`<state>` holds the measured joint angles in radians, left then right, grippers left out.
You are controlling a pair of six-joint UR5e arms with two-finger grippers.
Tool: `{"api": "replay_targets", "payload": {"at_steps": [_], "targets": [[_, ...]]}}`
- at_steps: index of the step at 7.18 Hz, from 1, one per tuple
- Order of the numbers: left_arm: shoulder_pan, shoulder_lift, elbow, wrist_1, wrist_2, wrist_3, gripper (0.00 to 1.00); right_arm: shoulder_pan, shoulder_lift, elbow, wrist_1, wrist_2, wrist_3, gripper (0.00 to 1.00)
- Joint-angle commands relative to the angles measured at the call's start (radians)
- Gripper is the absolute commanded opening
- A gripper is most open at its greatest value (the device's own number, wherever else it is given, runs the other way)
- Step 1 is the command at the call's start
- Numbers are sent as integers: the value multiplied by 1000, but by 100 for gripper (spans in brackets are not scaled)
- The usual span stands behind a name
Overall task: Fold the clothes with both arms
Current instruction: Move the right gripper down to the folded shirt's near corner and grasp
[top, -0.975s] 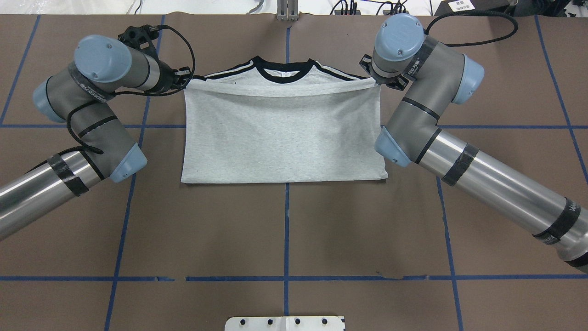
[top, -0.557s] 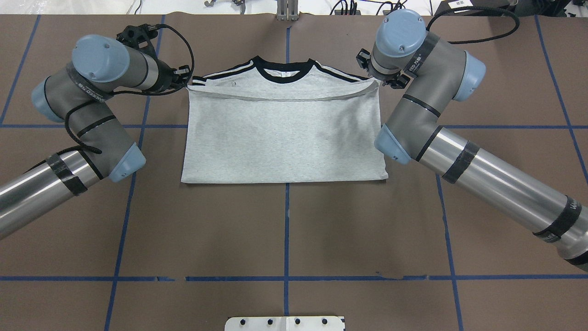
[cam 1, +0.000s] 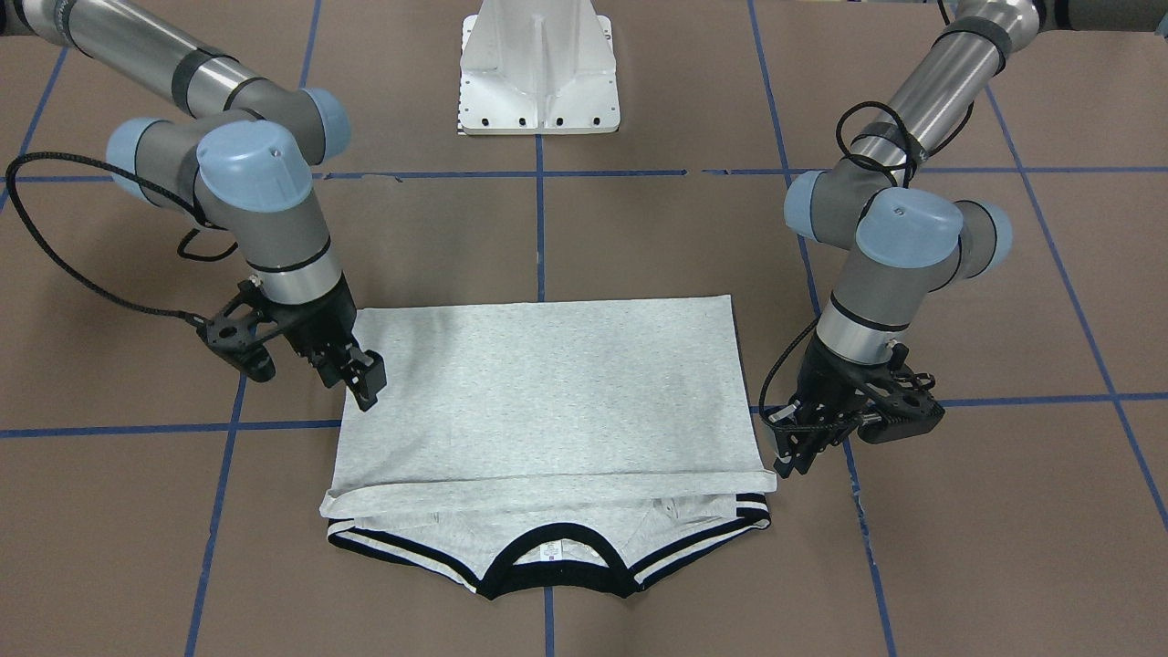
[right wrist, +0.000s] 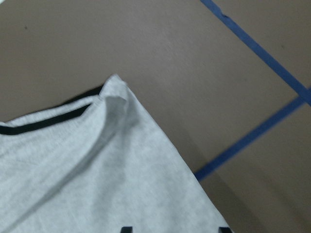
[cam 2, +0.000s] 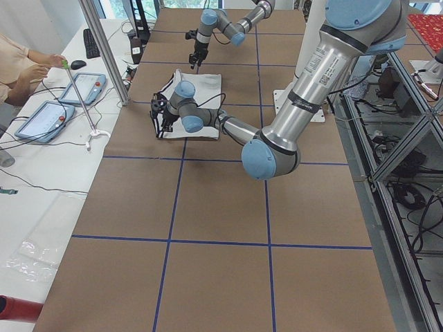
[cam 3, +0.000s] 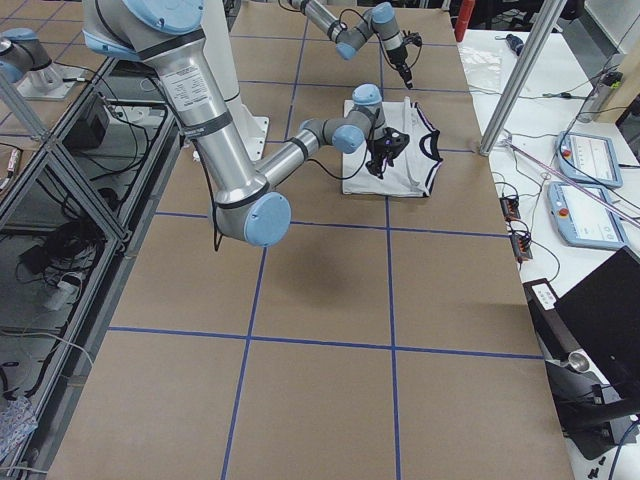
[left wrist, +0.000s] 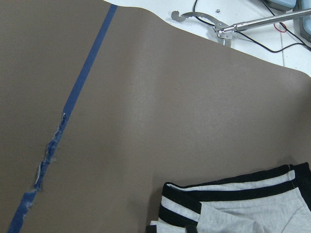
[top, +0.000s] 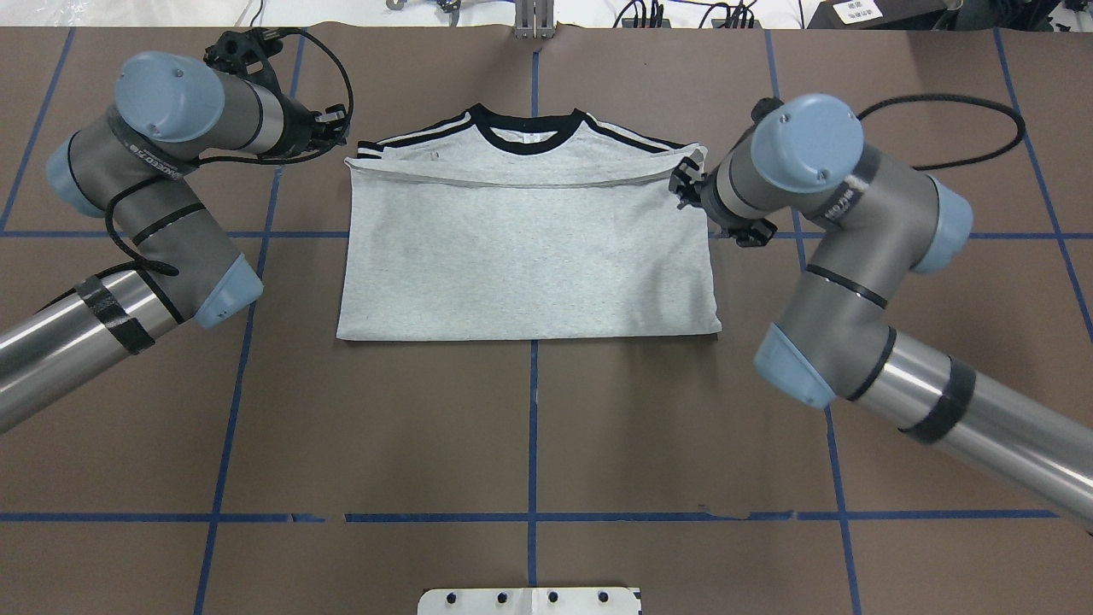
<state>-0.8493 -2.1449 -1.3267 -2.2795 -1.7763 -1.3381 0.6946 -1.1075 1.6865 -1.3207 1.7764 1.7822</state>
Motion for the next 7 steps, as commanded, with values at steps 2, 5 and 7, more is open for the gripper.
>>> {"api": "replay_targets", "payload": {"at_steps": [2, 5, 7], "targets": [[1, -1, -5, 2, 2, 2, 34, -105, -144, 124, 9, -15, 172, 72], [1, 0, -5, 3, 2, 3, 34, -119, -186, 21, 228, -11, 285, 72], [1, 0, -5, 5, 2, 2, 34, -121, -179, 4, 253, -12, 290, 45]]}}
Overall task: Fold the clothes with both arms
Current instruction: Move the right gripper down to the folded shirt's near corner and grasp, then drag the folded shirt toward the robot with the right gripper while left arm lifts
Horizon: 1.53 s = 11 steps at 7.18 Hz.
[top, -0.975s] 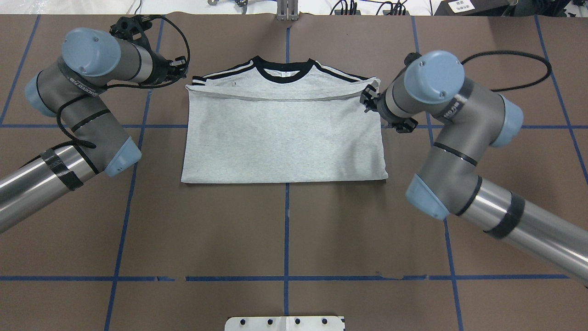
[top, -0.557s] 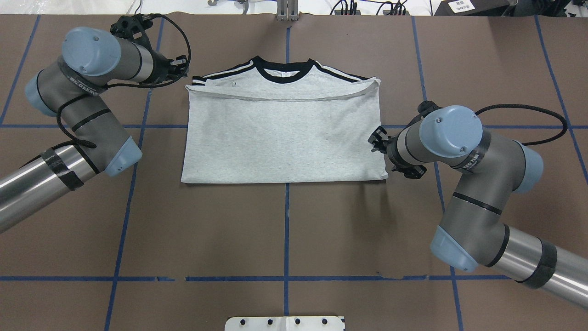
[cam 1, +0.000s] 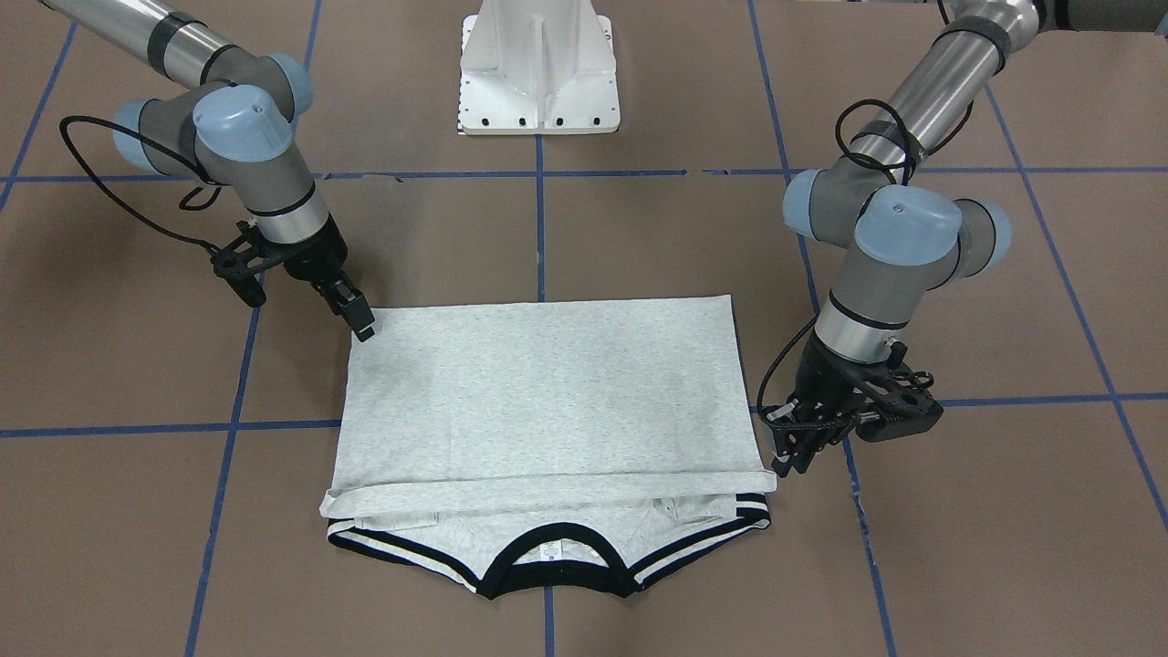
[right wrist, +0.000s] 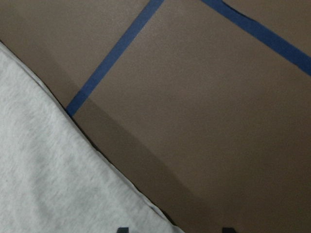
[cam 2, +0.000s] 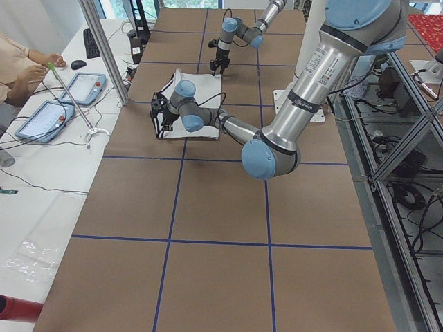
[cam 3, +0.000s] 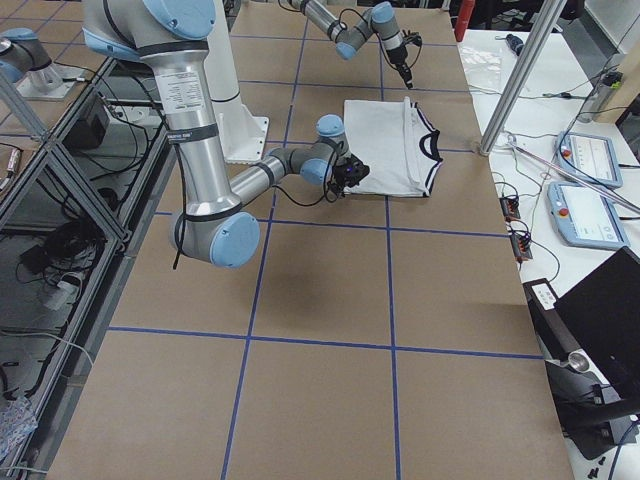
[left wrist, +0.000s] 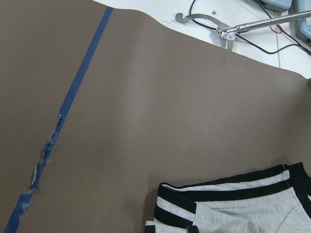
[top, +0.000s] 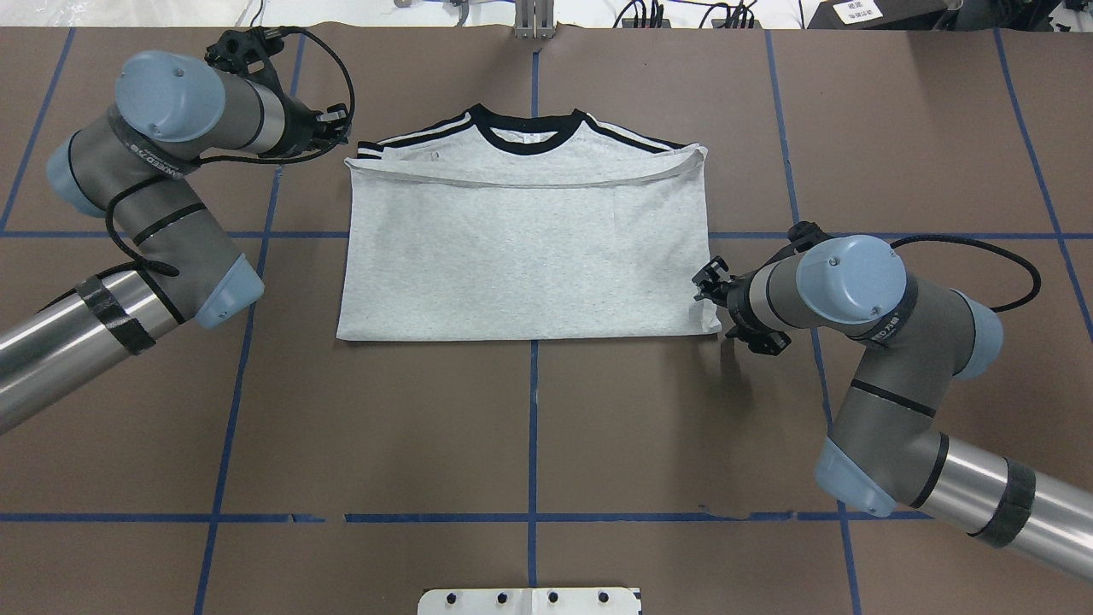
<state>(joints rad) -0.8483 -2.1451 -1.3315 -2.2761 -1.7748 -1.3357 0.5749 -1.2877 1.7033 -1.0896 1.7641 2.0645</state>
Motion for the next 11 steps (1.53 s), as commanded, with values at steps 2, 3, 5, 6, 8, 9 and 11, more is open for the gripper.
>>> {"api": "replay_targets", "payload": {"at_steps": [2, 3, 5, 6, 8, 9, 11], "targets": [[0, 1, 0, 1, 0, 0, 34, -1, -4, -1, 22, 6, 34, 0], [0, -1, 0, 3, 2, 0, 34, -1, -5, 12, 22, 6, 34, 0], [0, -1, -2, 3, 0, -2, 34, 0, -13, 35, 17, 8, 34, 0], [0, -1, -2, 1, 0, -3, 34, -4, -47, 83, 14, 14, 34, 0], [0, -2, -35, 0, -5, -10, 34, -62, -132, 226, 4, 46, 87, 0], [3, 4, -78, 3, -9, -13, 34, -157, -203, 315, -19, 46, 88, 0], [15, 31, -170, 12, -114, -16, 52, -354, -354, 494, -30, 48, 89, 0]]}}
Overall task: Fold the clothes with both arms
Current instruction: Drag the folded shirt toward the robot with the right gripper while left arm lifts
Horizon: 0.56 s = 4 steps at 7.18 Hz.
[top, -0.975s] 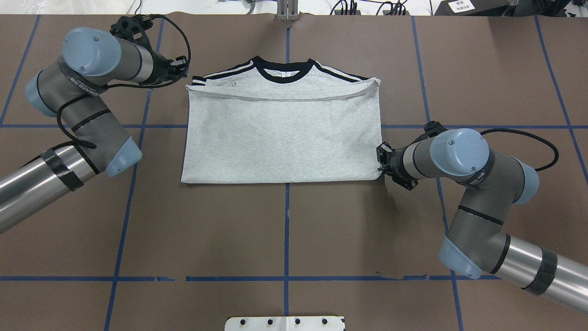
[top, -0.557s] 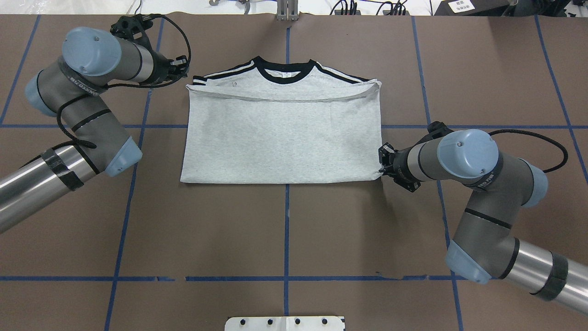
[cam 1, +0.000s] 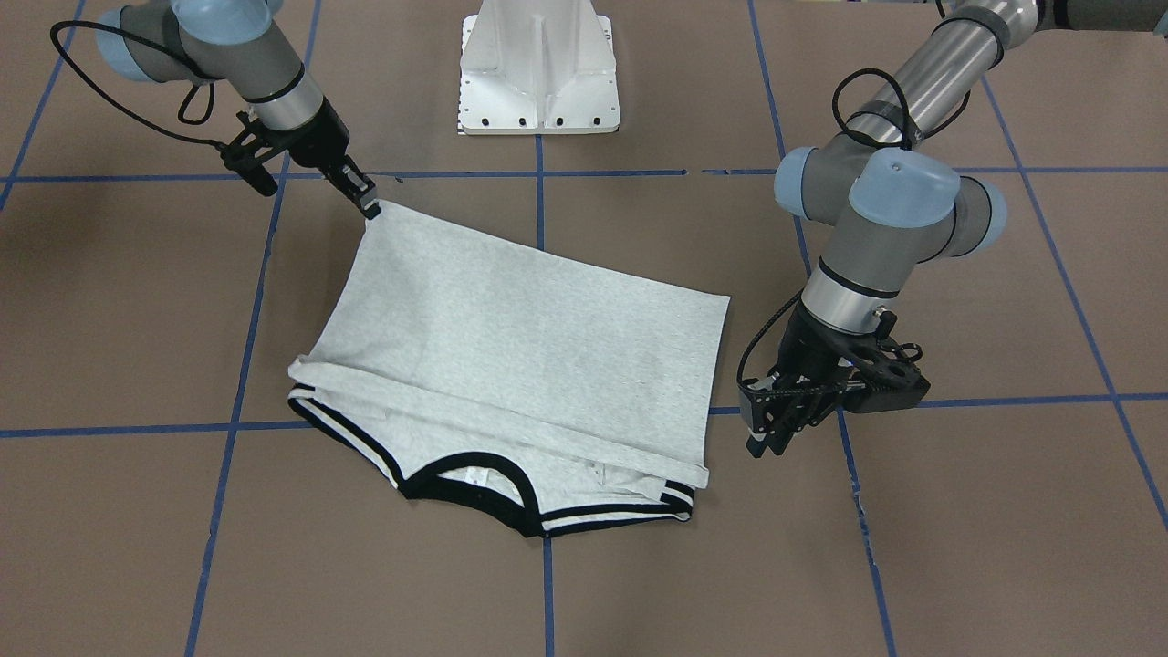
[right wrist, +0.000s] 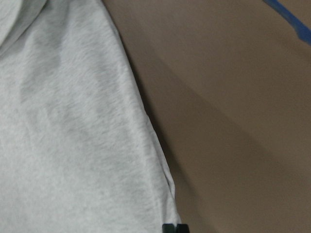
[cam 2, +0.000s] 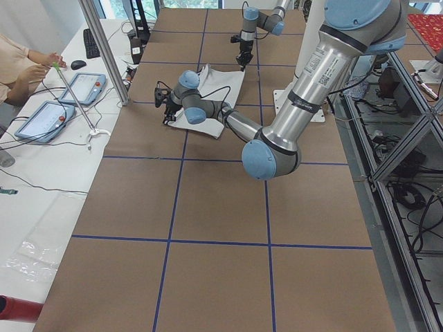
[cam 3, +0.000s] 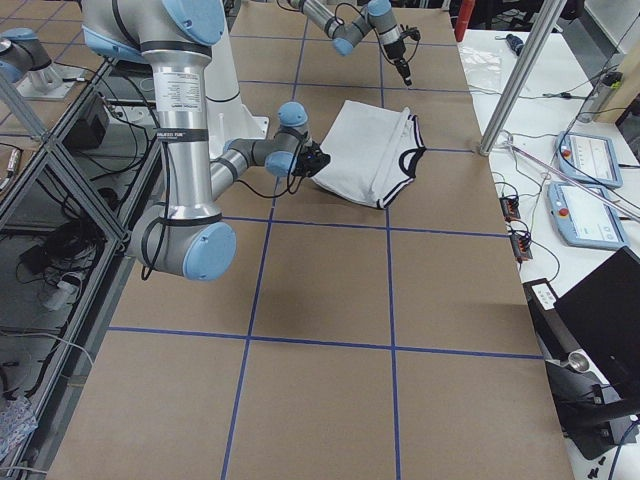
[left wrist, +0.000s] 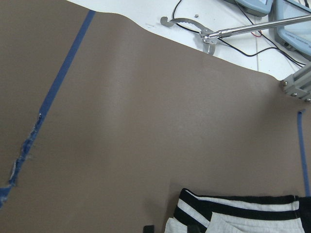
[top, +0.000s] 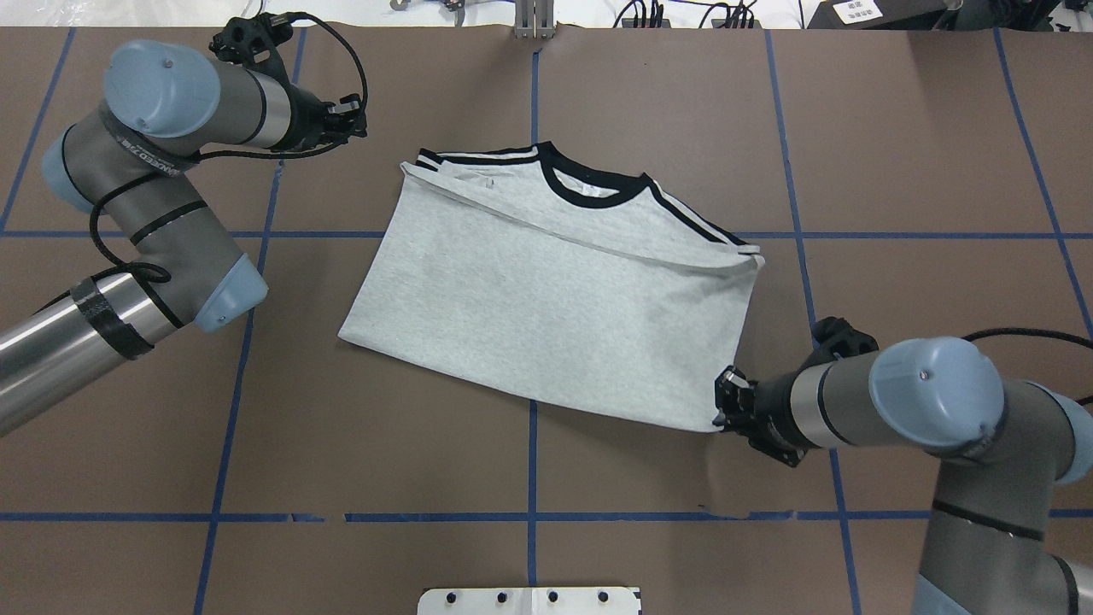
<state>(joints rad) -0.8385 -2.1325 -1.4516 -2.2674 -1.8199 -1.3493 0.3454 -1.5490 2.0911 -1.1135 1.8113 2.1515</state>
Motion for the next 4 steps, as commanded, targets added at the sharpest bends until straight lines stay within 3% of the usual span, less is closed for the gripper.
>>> {"api": "replay_targets", "payload": {"at_steps": [1, 3, 4], "targets": [[6, 49, -103, 3, -137, -4, 64, -223, -105, 147, -8, 5, 5, 0], [60, 101, -220, 3, -196, -108, 84, -383, -192, 213, -64, 13, 14, 0], [120, 167, -304, 5, -193, -114, 98, -410, -204, 228, -65, 11, 16, 78]]}}
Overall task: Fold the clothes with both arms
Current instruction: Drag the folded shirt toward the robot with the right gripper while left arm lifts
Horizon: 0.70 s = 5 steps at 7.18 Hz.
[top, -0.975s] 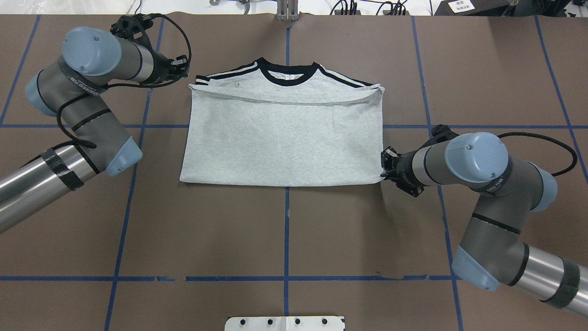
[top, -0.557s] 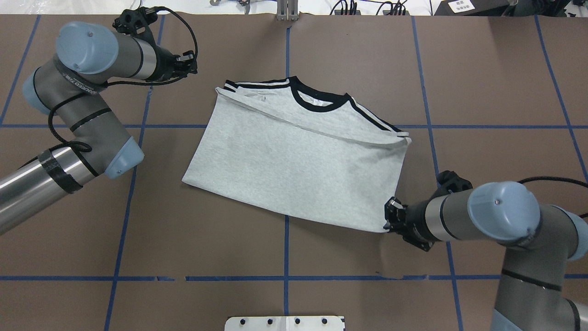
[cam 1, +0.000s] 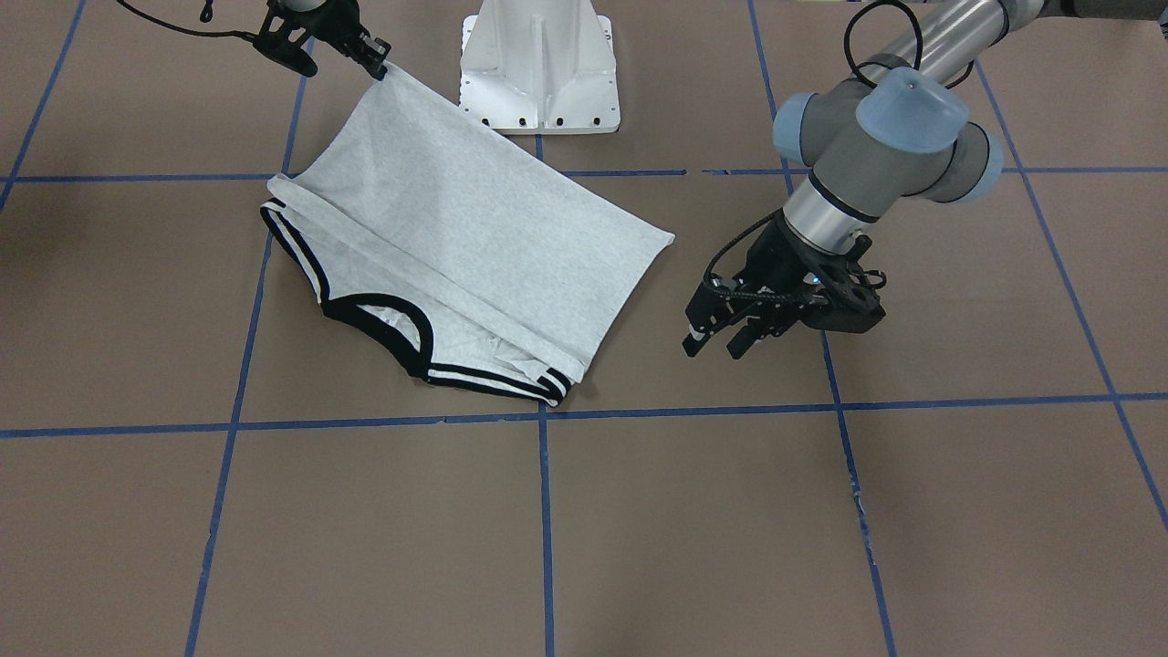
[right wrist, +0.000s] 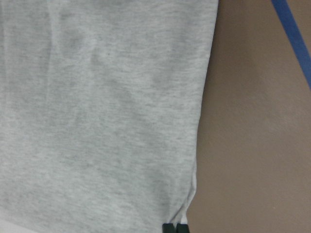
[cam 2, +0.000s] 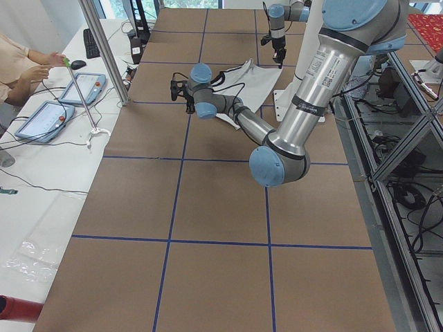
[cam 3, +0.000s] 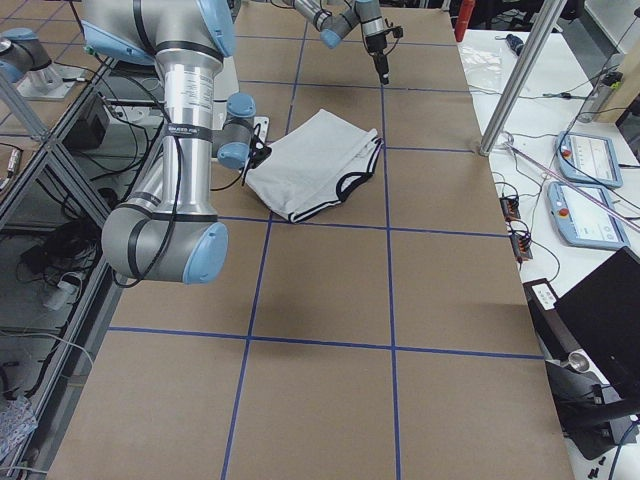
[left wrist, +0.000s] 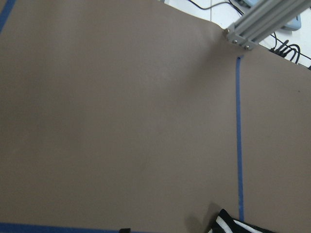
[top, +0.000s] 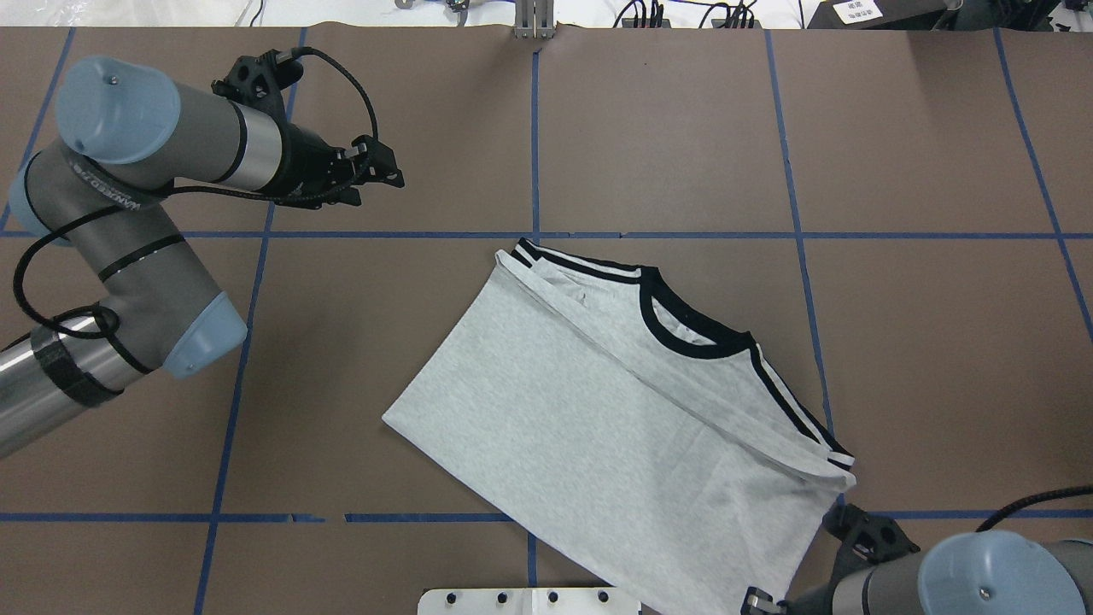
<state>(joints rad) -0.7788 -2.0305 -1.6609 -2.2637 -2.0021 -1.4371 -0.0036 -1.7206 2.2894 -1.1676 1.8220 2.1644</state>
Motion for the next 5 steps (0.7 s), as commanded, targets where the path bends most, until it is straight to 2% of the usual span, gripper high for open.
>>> {"api": "replay_targets", "payload": {"at_steps": [1, 2, 3, 4, 5], "targets": [[103, 134, -174, 10, 5, -121, 99, -53, -40, 33, -11, -1, 3, 100], [155, 142, -207, 19, 46, -319, 99, 41, -33, 57, -11, 2, 0, 100], [226, 145, -209, 42, 51, -351, 99, 160, -15, 59, -9, 17, -8, 100], [233, 151, -215, 70, 34, -408, 99, 313, 81, 3, -15, 37, -30, 100], [278, 171, -211, 87, 51, -448, 98, 438, 157, -89, -15, 40, -190, 100]]}}
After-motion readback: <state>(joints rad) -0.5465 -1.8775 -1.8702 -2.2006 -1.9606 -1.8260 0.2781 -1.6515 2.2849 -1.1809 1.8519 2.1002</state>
